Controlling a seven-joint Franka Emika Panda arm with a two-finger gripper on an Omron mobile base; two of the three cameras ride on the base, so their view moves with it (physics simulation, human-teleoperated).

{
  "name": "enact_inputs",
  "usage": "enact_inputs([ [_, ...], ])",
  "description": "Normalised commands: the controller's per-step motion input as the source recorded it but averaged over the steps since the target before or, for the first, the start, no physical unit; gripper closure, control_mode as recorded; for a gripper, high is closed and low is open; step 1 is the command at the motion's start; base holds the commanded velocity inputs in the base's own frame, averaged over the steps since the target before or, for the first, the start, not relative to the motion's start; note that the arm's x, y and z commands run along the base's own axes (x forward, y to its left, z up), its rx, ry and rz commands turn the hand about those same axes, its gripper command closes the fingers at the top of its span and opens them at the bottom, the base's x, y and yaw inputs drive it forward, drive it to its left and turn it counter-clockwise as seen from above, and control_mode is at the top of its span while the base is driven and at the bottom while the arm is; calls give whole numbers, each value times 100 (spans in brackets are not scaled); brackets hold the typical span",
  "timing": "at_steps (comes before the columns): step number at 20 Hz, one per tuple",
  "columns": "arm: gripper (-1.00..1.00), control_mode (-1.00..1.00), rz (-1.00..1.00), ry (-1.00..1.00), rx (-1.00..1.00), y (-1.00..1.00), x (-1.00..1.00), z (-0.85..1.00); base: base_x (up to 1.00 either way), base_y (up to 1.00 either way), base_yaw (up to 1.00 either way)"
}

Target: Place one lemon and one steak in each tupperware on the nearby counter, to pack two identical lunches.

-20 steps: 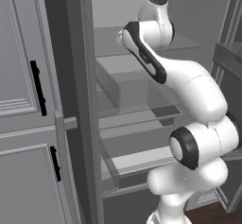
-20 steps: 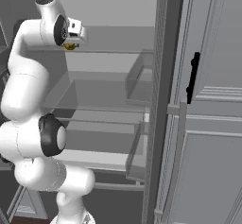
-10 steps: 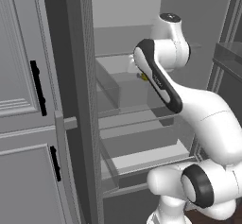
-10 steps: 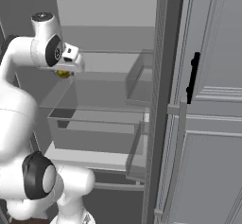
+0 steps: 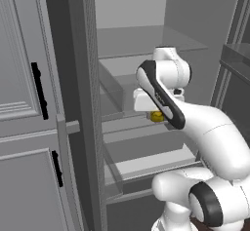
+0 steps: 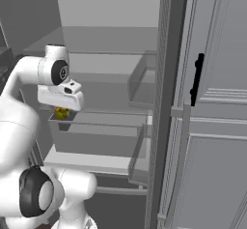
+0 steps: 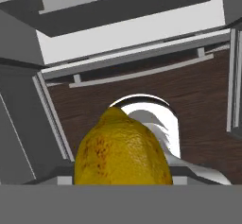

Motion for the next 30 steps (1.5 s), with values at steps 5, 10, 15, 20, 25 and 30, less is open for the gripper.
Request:
enact_inputs([
  [5, 100, -100, -6, 0, 0, -22, -100, -26, 0, 0, 0],
  [10, 100, -100, -2, -2, 0, -19, -100, 0, 0, 0, 0],
  [15, 100, -100, -1, 1, 0, -1, -64, -1, 0, 0, 0],
  [20, 100, 100, 0, 0, 1, 0, -27, -5, -59, 0, -2],
  [25, 100, 100, 0, 0, 0, 0, 0, 0, -100, 0, -4],
  [30, 100, 100, 0, 0, 0, 0, 0, 0, -100, 29, 23],
])
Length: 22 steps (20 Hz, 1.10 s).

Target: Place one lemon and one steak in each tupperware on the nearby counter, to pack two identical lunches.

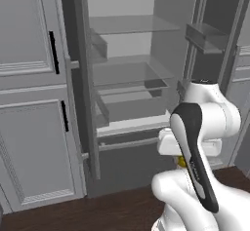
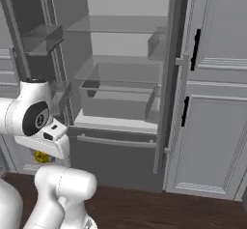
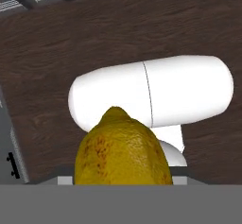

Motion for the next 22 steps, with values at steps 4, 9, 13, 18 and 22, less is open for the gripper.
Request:
enact_inputs([
  [4, 100, 100, 0, 0, 0, 0, 0, 0, -82, 94, 58],
  [9, 100, 100, 0, 0, 0, 0, 0, 0, -6, 100, 71],
  [13, 100, 100, 0, 0, 0, 0, 0, 0, 74, 42, 52],
  [18, 100, 100, 0, 0, 0, 0, 0, 0, 100, -8, 13],
  [22, 100, 100, 0, 0, 0, 0, 0, 0, 78, -12, 6],
])
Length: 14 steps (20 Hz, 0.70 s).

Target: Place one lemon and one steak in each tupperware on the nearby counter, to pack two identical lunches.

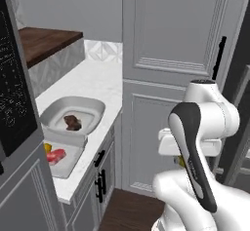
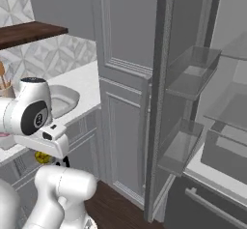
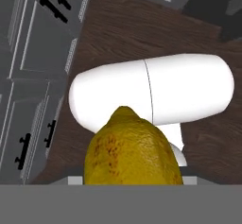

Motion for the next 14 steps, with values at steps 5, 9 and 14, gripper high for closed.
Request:
enact_inputs([
  [5, 100, 100, 0, 0, 0, 0, 0, 0, -3, 39, 33],
  [9, 100, 100, 0, 0, 0, 0, 0, 0, 4, 27, 26],
  [14, 100, 100, 0, 0, 0, 0, 0, 0, 30, 28, 24],
])
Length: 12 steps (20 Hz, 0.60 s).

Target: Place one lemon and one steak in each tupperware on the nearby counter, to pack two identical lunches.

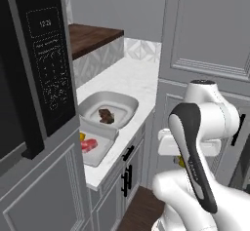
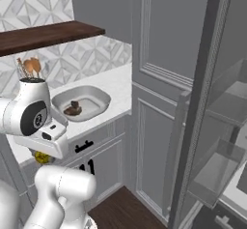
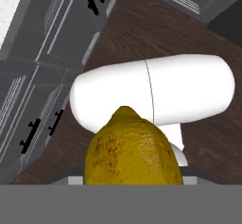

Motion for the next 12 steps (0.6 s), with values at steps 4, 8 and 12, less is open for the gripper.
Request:
enact_inputs([
  [4, 100, 100, 0, 0, 0, 0, 0, 0, 79, 7, 0],
  [8, 100, 100, 0, 0, 0, 0, 0, 0, 56, 11, -2],
  [12, 100, 100, 0, 0, 0, 0, 0, 0, 0, 0, 0],
])
